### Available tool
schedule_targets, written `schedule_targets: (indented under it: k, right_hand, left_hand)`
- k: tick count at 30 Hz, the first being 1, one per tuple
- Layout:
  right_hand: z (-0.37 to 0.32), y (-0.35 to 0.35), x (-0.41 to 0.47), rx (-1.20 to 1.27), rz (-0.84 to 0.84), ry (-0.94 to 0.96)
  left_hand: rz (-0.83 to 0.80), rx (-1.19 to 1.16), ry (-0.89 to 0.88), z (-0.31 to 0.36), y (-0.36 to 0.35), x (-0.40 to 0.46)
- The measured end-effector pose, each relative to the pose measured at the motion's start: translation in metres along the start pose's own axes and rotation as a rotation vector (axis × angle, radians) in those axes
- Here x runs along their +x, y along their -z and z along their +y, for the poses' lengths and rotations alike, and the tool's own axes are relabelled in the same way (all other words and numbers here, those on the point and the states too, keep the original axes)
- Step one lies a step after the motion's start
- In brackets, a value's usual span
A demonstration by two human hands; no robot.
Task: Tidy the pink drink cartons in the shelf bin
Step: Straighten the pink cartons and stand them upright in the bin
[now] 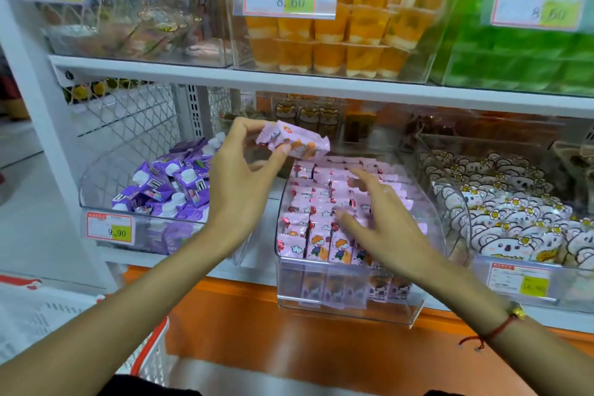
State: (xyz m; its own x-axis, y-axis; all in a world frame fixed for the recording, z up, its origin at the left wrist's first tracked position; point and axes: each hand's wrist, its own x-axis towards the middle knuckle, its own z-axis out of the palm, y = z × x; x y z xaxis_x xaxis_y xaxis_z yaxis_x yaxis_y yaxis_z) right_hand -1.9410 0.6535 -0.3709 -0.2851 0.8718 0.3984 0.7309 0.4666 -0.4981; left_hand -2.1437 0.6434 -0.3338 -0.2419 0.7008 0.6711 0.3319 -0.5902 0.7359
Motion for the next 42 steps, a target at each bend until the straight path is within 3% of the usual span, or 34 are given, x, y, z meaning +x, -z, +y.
schedule_targets:
  k: [4,15,19,22,25,28,34,40,42]
  right_hand:
    - [0.005,-0.006,-0.003,-0.327,-0.159,0.065]
    - [0.008,-0.005,-0.001,-0.279,-0.188,0.065]
    - [0.009,-0.004,0.0,-0.272,-0.187,0.08]
    - [0.009,-0.003,-0.001,-0.273,-0.197,0.085]
    - [0.005,0.001,0.003,-0.208,-0.162,0.093]
    - [-0.003,0.005,0.024,-0.166,0.011,0.134]
    - [-0.012,-0.022,0.096,-0.134,-0.033,0.094]
    - [0.009,-0.053,0.13,-0.26,-0.055,-0.022]
    - [0.01,-0.056,0.134,-0.282,-0.134,-0.06]
  left_hand:
    - [-0.075,0.21,-0.057,-0.018,-0.01,0.021]
    - [-0.736,0.961,-0.118,-0.038,-0.039,0.084]
    - [-0.849,1.132,-0.112,-0.046,-0.056,0.088]
    - [-0.787,1.085,-0.046,-0.045,-0.051,0.082]
    - [-0.52,0.857,0.053,-0.036,-0.03,0.057]
    - [-0.292,0.538,0.169,-0.023,-0.006,0.01]
    - [-0.37,0.277,0.306,-0.016,0.014,-0.045]
    - [-0.34,0.198,0.344,-0.024,0.016,-0.054]
    - [-0.322,0.218,0.334,-0.025,0.016,-0.056]
